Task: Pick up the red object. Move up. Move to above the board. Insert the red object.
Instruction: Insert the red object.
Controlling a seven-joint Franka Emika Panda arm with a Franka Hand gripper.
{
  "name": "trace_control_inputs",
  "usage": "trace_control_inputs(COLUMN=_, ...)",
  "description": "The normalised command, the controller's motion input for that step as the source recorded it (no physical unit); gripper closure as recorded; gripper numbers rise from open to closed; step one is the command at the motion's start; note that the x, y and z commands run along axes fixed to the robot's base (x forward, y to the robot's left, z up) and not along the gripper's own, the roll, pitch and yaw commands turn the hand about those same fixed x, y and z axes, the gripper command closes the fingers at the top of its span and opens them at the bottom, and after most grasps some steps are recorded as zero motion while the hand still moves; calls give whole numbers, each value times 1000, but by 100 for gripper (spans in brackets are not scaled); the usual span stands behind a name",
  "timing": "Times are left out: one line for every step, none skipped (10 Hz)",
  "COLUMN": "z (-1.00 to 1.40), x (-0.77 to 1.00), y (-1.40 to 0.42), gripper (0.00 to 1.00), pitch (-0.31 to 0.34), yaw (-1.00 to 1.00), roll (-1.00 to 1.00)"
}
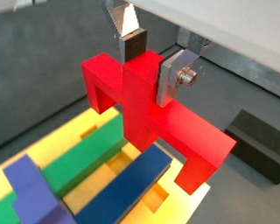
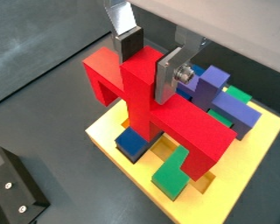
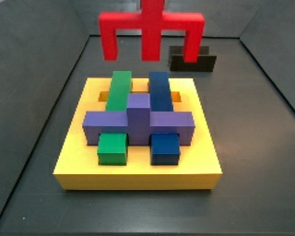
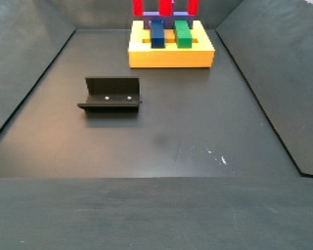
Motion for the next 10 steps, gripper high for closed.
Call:
trace_control_inputs(z=-417, x=-426, y=-463, gripper=100, pitch=-391, yaw=149, roll=216)
trace_control_inputs(z=-397, x=-154, y=-277, gripper=100, pitch=-380, yaw=40, roll=100)
trace_control_inputs(z=-374, x=-117, y=-114, gripper=100, pitch=-297, yaw=0, roll=49)
trace_control_inputs(z=-449, x=-183, y=0, gripper=100, pitch=-347, yaw=0, roll=0)
trace_control_inputs(z=-343, x=-20, y=0, gripper=100, pitch=-273, yaw=0, roll=0)
trace_control_inputs(z=-231, x=0, y=6, gripper=100, pitch=-170, yaw=0, roll=0)
trace_control_inputs(z=0, x=-69, y=0, gripper=100, pitch=-67, yaw=0, roll=0)
trace_control_inputs(z=-23, x=60, y=0, gripper=100, pitch=-27, yaw=0, roll=47)
trace_control_inputs(z=-60, x=114, y=0, gripper=100, pitch=0, yaw=0, roll=100)
trace_control_inputs(z=14, x=-186, y=11, gripper=100, pitch=0, yaw=0, roll=114)
